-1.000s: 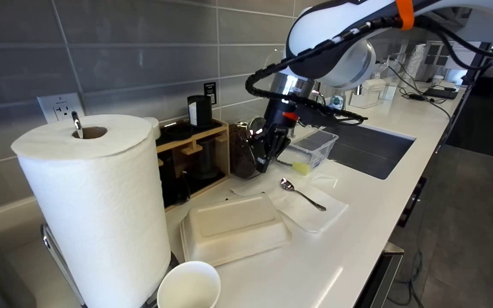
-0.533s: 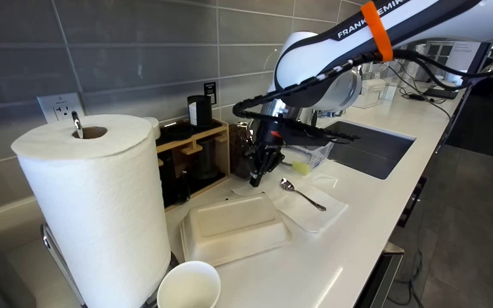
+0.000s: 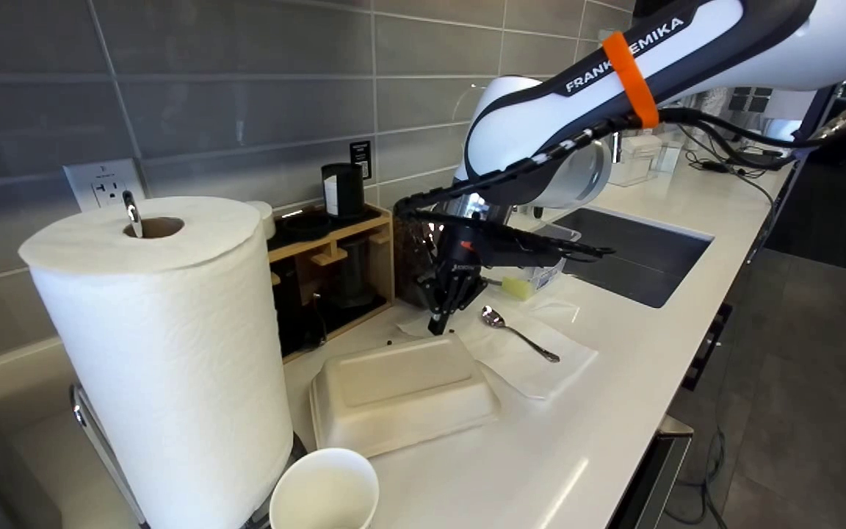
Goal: Close the disposable lunch pack then turn the pack to the right
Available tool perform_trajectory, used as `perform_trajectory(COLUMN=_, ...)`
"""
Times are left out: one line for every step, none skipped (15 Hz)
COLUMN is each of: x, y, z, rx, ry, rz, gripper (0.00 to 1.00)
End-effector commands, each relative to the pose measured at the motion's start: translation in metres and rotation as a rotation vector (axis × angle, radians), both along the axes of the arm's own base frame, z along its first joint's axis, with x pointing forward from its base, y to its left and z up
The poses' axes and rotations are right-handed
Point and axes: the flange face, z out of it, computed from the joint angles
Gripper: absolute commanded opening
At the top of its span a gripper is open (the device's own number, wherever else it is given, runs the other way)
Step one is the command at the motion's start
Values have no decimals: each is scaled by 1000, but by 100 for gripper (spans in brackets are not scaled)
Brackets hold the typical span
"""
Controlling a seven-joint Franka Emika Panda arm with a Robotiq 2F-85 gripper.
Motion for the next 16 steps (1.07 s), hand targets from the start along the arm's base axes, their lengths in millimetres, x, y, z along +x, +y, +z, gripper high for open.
perform_trajectory(x=0, y=0, z=0, rx=0, ry=1, rz=0, gripper=0)
perform_trajectory(x=2, y=-1, z=-2, rx=-9, ry=-5, rz=-4, gripper=0)
perform_trajectory(x=6, y=2, z=-4, rx=-12, ry=-25, rz=-16, gripper=0)
perform_trajectory(x=8, y=2, z=-5, rx=-18, ry=-40, rz=-26, gripper=0)
perform_trajectory(x=10, y=3, z=-6, rx=-15, ry=-53, rz=-31, gripper=0)
perform_trajectory(x=12, y=5, z=-8, rx=-13, ry=-55, rz=-33, gripper=0)
perform_trajectory(x=12, y=7, z=-11, rx=-7, ry=-59, rz=-35, gripper=0)
perform_trajectory(x=12, y=8, z=-14, rx=-4, ry=-53, rz=-33, gripper=0)
perform_trajectory(x=11, y=9, z=-17, rx=4, ry=-40, rz=-28, gripper=0)
perform_trajectory(x=8, y=10, z=-21, rx=10, ry=-18, rz=-22, gripper=0)
perform_trajectory(x=4, y=10, z=-24, rx=17, ry=-3, rz=-17, gripper=0)
perform_trajectory(x=1, y=11, z=-25, rx=16, ry=9, rz=-14, gripper=0)
perform_trajectory(x=-3, y=11, z=-26, rx=18, ry=32, rz=-9, gripper=0)
perform_trajectory(x=-7, y=10, z=-26, rx=30, ry=57, rz=-10, gripper=0)
perform_trajectory(x=-12, y=7, z=-26, rx=33, ry=90, rz=-19, gripper=0)
perform_trajectory(x=-18, y=5, z=-26, rx=40, ry=124, rz=-22, gripper=0)
